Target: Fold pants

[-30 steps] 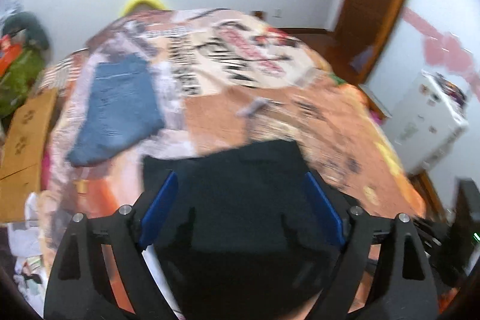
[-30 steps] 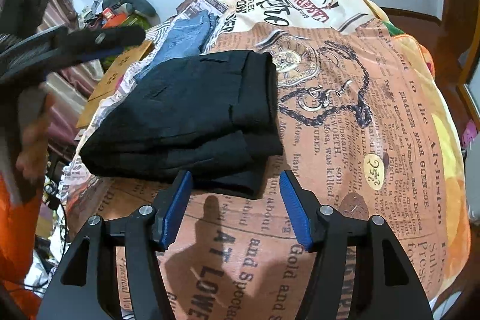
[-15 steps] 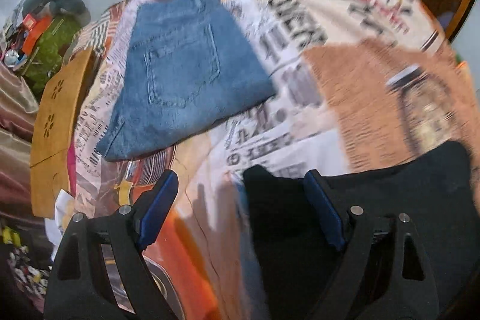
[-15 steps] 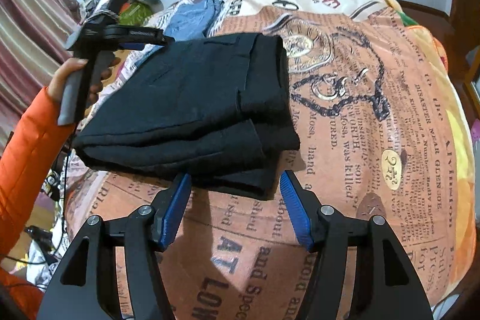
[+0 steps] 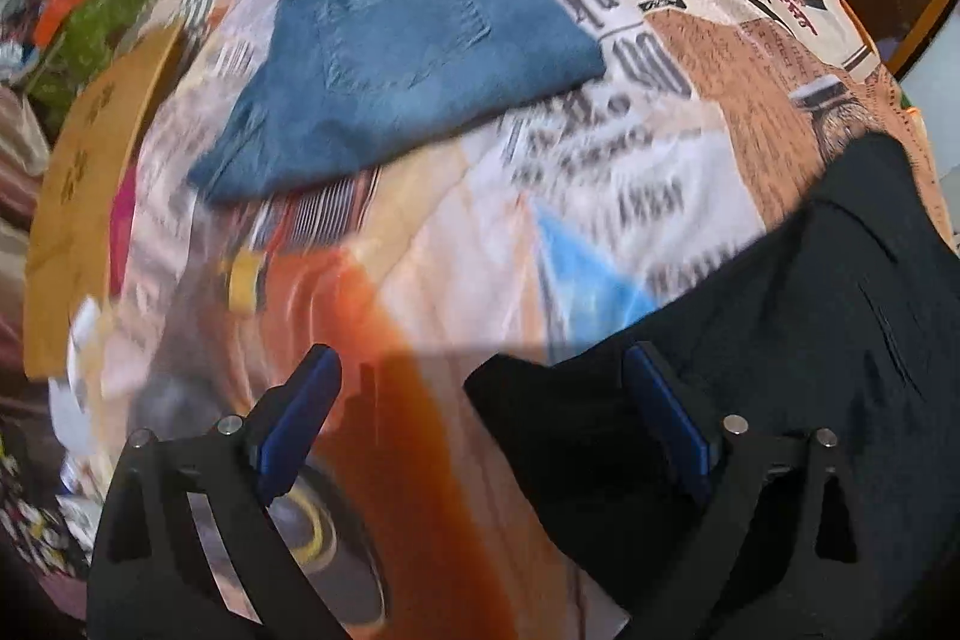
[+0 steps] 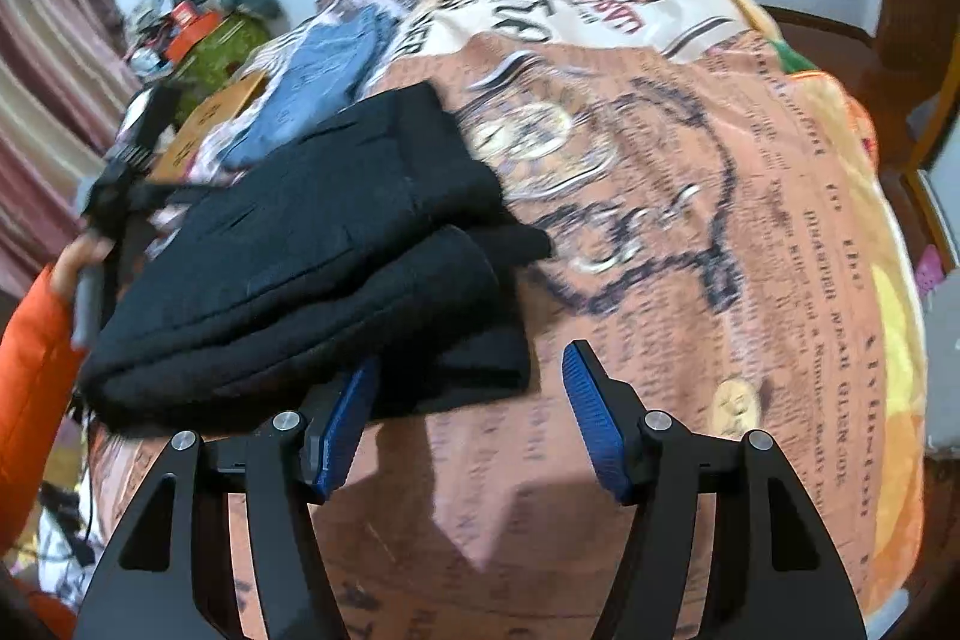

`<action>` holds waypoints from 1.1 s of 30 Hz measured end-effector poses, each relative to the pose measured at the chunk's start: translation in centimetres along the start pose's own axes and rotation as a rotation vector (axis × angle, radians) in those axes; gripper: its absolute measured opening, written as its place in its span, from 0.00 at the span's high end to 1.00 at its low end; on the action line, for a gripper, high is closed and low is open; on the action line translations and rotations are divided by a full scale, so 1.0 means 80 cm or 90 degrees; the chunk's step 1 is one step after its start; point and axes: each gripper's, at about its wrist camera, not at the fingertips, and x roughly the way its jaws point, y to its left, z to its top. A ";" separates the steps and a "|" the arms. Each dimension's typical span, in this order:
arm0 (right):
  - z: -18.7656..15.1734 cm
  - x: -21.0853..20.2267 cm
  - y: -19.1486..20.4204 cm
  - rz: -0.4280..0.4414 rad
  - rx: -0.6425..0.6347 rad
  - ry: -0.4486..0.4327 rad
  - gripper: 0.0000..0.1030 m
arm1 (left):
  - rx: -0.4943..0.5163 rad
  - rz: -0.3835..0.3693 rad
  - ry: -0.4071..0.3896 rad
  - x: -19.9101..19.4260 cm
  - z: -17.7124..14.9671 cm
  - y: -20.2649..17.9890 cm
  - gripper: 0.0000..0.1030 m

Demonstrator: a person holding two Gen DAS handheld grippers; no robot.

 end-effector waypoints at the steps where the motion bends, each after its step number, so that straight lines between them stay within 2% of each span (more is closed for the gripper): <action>1: 0.001 -0.004 -0.003 -0.003 0.004 -0.006 0.42 | -0.009 -0.007 0.005 -0.004 -0.010 0.004 0.07; 10: -0.002 -0.049 -0.005 -0.013 0.004 -0.050 0.42 | -0.039 -0.032 -0.002 -0.059 -0.102 0.002 0.07; 15: -0.005 -0.063 0.012 -0.004 -0.020 -0.066 0.42 | -0.040 -0.072 -0.012 -0.089 -0.137 -0.016 0.07; 18: -0.007 -0.068 0.023 0.003 -0.036 -0.074 0.42 | -0.021 -0.075 -0.029 -0.107 -0.149 -0.031 0.07; 22: -0.006 -0.074 0.039 0.012 -0.058 -0.084 0.42 | 0.016 -0.041 -0.068 -0.136 -0.149 -0.043 0.08; 26: -0.002 -0.078 0.058 0.017 -0.089 -0.101 0.42 | 0.031 -0.041 -0.122 -0.171 -0.131 -0.046 0.08; 29: 0.005 -0.077 0.070 0.032 -0.112 -0.117 0.42 | 0.052 -0.040 -0.210 -0.203 -0.116 -0.057 0.08; 31: 0.011 -0.073 0.079 0.042 -0.128 -0.126 0.42 | 0.078 -0.045 -0.240 -0.214 -0.107 -0.072 0.21; 33: 0.018 -0.067 0.087 0.061 -0.142 -0.125 0.43 | 0.103 -0.059 -0.244 -0.215 -0.096 -0.090 0.31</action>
